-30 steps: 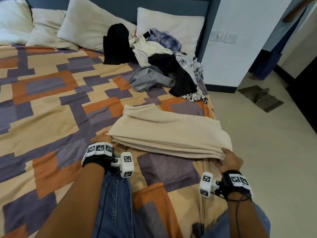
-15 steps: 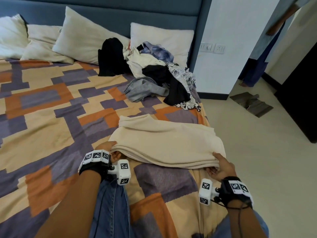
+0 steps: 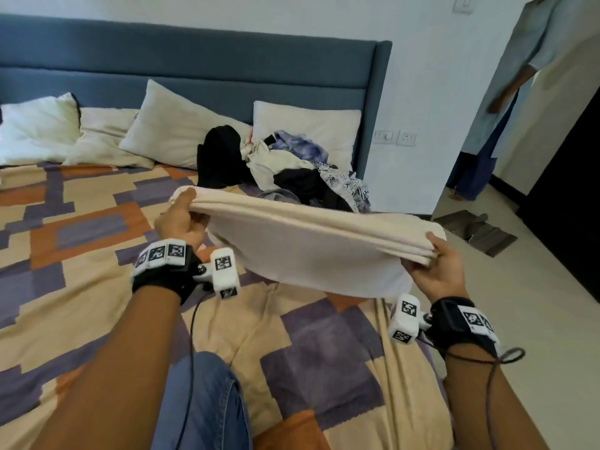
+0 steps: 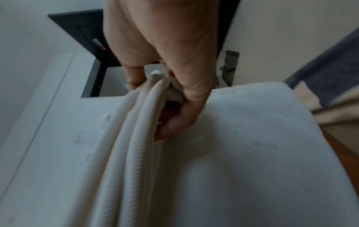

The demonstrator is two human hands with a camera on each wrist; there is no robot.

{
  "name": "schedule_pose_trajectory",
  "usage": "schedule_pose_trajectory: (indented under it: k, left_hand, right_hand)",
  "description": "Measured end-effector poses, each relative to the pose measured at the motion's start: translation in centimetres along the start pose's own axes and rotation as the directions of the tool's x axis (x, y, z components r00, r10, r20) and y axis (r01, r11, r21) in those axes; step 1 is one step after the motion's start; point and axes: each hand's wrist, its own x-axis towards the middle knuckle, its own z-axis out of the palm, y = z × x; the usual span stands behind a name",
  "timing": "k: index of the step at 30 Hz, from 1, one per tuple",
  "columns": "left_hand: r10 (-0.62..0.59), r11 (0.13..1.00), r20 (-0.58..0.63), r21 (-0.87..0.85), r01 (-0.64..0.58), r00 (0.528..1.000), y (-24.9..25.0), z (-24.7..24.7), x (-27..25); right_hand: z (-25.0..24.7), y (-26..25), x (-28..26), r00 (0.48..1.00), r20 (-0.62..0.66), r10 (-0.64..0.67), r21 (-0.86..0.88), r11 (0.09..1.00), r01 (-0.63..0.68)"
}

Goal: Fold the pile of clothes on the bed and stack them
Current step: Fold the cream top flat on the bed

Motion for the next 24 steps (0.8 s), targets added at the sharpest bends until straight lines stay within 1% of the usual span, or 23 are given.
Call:
schedule_pose_trajectory:
  k: [1,2,3,4,5,7,8,9,11,12,14,15,16,17,18,20,21,22,24]
  left_hand:
    - [-0.047,0.998,0.003,0.045,0.047,0.999,0.4,-0.6,0.6]
    - [-0.139,0.985,0.007,0.108,0.138,0.990,0.6,-1.3,0.7]
    - [-0.242,0.964,0.029,0.117,0.237,0.970,0.6,-2.3,0.7]
    - [-0.314,0.945,0.043,0.114,0.308,0.948,0.6,-2.9,1.0]
    - [-0.334,0.939,0.043,0.103,0.328,0.942,0.7,-3.3,0.7]
    - [-0.228,0.970,-0.001,0.089,0.227,0.974,0.4,-3.5,1.1]
    - [-0.202,0.977,-0.035,0.070,0.204,0.979,0.3,-3.3,1.4]
    - [-0.191,0.976,-0.036,0.096,0.193,0.981,0.2,-2.8,1.2]
    - [-0.171,0.974,-0.033,0.144,0.174,0.985,-0.2,-1.3,0.7]
    - [-0.168,0.981,-0.010,0.100,0.168,0.986,-0.5,-0.7,0.3]
    - [-0.210,0.968,0.027,0.149,0.203,0.977,0.0,1.1,-2.1]
    - [-0.209,0.968,0.046,0.148,0.200,0.977,0.2,1.4,-2.0]
    - [-0.208,0.969,0.081,0.155,0.194,0.975,0.2,1.4,-0.1]
    - [-0.189,0.976,0.079,0.125,0.178,0.979,0.6,1.3,1.1]
    - [-0.208,0.975,0.043,0.085,0.204,0.977,1.1,1.2,2.4]
    - [-0.178,0.981,0.000,0.082,0.177,0.984,1.3,0.8,3.5]
    - [-0.173,0.980,-0.007,0.102,0.172,0.985,1.0,0.4,4.1]
    - [-0.186,0.973,0.022,0.144,0.181,0.982,0.6,-0.1,4.3]
    - [-0.253,0.930,0.014,0.279,0.239,0.967,-0.4,-1.9,5.3]
  right_hand:
    - [0.4,-0.2,-0.3,0.999,0.001,0.032,-0.058,0.998,-0.032]
    - [0.5,-0.1,-0.3,0.996,0.003,0.085,-0.078,0.993,-0.084]
    - [0.4,0.0,-0.4,0.990,-0.019,0.140,-0.104,0.984,-0.141]
    - [0.3,-0.2,-0.4,0.986,-0.041,0.160,-0.118,0.980,-0.163]
    - [0.2,-0.3,-0.4,0.984,-0.048,0.170,-0.112,0.978,-0.175]
    - [0.2,-0.1,-0.3,0.986,-0.025,0.168,-0.090,0.981,-0.169]
    - [0.1,0.2,0.0,0.983,-0.016,0.183,-0.086,0.979,-0.184]
    - [0.2,0.5,0.4,0.983,-0.028,0.179,-0.078,0.980,-0.181]
    - [0.7,1.0,1.1,0.975,-0.143,0.169,-0.061,0.982,-0.179]
    - [0.6,1.3,2.0,0.967,-0.192,0.168,-0.060,0.981,-0.182]
    - [1.0,1.4,3.4,0.955,-0.232,0.183,-0.071,0.976,-0.205]
    - [1.2,1.2,3.9,0.956,-0.226,0.186,-0.104,0.971,-0.214]
    - [1.6,1.0,4.4,0.961,-0.209,0.181,-0.114,0.972,-0.207]
    - [1.9,0.7,4.4,0.971,-0.174,0.167,-0.124,0.974,-0.189]
    - [2.1,0.3,4.7,0.981,-0.117,0.157,-0.113,0.979,-0.171]
    - [2.1,-0.3,4.9,0.992,0.007,0.128,-0.033,0.991,-0.128]
    - [1.8,-0.1,5.1,0.993,0.022,0.115,-0.035,0.993,-0.114]
    - [1.3,0.2,5.4,0.995,-0.007,0.100,-0.075,0.992,-0.101]
    - [-0.3,1.4,5.9,0.989,-0.123,0.086,-0.198,0.974,-0.110]
